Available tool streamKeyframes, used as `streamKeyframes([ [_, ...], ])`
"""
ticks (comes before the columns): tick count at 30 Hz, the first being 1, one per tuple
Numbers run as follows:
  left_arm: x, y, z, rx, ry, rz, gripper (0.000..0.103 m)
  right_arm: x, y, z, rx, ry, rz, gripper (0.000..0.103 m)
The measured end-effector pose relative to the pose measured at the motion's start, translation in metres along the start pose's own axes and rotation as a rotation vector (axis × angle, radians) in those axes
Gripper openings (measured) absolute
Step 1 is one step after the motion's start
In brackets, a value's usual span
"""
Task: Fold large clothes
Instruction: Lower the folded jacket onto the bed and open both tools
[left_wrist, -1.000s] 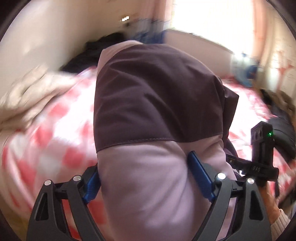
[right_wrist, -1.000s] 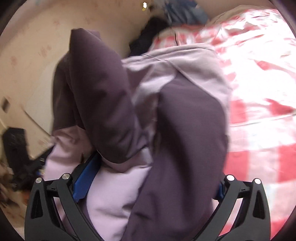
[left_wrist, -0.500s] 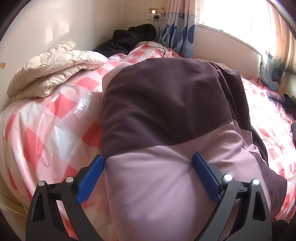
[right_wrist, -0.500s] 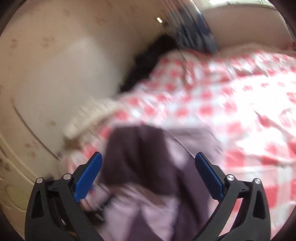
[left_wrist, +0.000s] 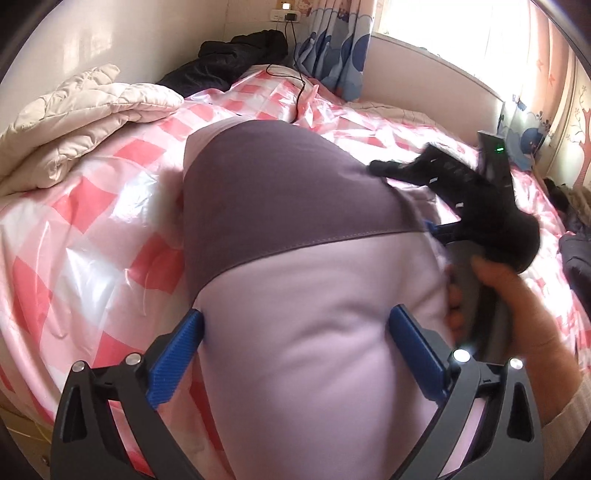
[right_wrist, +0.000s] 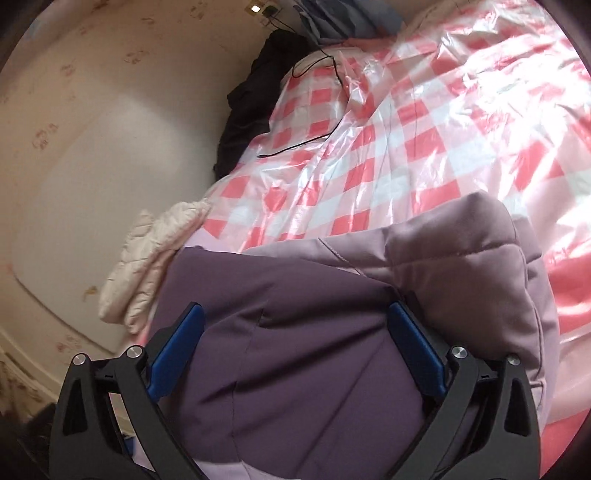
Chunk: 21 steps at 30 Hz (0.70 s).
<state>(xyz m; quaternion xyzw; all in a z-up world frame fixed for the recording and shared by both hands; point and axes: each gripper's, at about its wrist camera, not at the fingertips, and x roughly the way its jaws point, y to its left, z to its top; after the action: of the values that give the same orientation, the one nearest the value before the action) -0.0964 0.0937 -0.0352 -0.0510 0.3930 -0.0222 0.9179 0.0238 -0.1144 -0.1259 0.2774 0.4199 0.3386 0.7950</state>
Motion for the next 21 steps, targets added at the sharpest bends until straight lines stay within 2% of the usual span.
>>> streamKeyframes([
  [2, -0.003, 0.002, -0.003, 0.002, -0.014, 0.016, 0.097, -0.023, 0.007, 0.002, -0.015, 0.003, -0.031, 0.096],
  [5, -0.007, 0.003, -0.009, 0.018, -0.044, 0.048, 0.097, -0.086, 0.029, -0.018, -0.153, -0.138, -0.113, 0.096],
  [7, -0.007, 0.002, -0.01, 0.019, -0.048, 0.046, 0.097, -0.1, 0.026, -0.043, -0.194, -0.209, -0.204, 0.096],
  [8, -0.007, 0.002, -0.011, 0.019, -0.045, 0.039, 0.097, -0.094, 0.017, -0.056, -0.186, -0.197, -0.253, 0.096],
  [9, -0.007, 0.0, -0.011, 0.021, -0.04, 0.027, 0.097, -0.086, 0.007, -0.067, -0.169, -0.165, -0.263, 0.096],
  [11, -0.007, -0.005, -0.014, 0.037, -0.047, 0.034, 0.097, -0.086, -0.007, -0.075, -0.143, -0.195, -0.225, 0.096],
  [13, -0.008, -0.007, -0.016, 0.05, -0.068, 0.062, 0.097, -0.086, -0.007, -0.07, -0.141, -0.177, -0.22, 0.096],
  [15, -0.008, -0.003, -0.016, 0.034, -0.069, 0.057, 0.097, -0.093, 0.003, -0.067, -0.158, -0.152, -0.255, 0.096],
  [17, -0.012, 0.0, -0.016, 0.022, -0.075, 0.073, 0.097, -0.116, 0.025, -0.07, -0.225, -0.199, -0.288, 0.096],
  [19, -0.02, -0.003, -0.017, 0.028, -0.088, 0.111, 0.097, -0.139, 0.05, -0.085, -0.321, -0.249, -0.309, 0.096],
  [21, -0.03, -0.009, -0.018, 0.049, -0.095, 0.139, 0.097, -0.157, 0.069, -0.109, -0.411, -0.258, -0.362, 0.096],
])
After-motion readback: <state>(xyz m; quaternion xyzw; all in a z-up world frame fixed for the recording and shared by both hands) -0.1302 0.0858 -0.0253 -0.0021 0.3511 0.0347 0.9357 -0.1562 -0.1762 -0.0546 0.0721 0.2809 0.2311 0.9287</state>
